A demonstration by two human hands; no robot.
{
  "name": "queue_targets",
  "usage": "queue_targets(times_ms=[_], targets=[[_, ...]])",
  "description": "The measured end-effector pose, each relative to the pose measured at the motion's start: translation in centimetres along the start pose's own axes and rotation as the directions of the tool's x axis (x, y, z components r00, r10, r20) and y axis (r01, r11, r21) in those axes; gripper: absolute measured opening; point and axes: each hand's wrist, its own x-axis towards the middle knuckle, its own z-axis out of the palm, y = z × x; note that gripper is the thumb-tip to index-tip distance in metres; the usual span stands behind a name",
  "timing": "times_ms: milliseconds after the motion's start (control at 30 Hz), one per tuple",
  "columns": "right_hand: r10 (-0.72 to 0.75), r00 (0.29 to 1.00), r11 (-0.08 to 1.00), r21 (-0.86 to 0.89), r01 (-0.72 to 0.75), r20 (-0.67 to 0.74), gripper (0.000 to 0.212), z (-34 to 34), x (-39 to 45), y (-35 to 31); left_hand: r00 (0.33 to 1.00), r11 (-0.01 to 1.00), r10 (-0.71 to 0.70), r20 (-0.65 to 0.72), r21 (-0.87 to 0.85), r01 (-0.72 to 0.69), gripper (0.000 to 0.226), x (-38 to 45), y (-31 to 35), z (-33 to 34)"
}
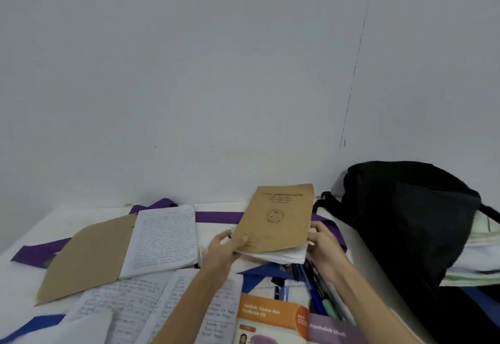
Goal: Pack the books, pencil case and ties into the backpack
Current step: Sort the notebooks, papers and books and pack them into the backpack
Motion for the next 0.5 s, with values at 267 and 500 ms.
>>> queue_targets(times_ms=[267, 500], targets=[[-0.078, 0.948, 0.987, 0.159, 0.03, 0.307, 0.034, 4.0, -0.9, -1.3, 0.957, 0.952, 0.065, 0.282, -0.304, 0.024, 0.039, -2.7, 3.6, 1.5], [-0.154, 0.949, 0.978, 0.18, 0.106, 0.274, 0.041, 1.4, -0.7, -4.9, 0.939, 0.966, 0.182, 0.292, 0.123, -0.226, 0.04, -4.2, 7.1, -1.1]])
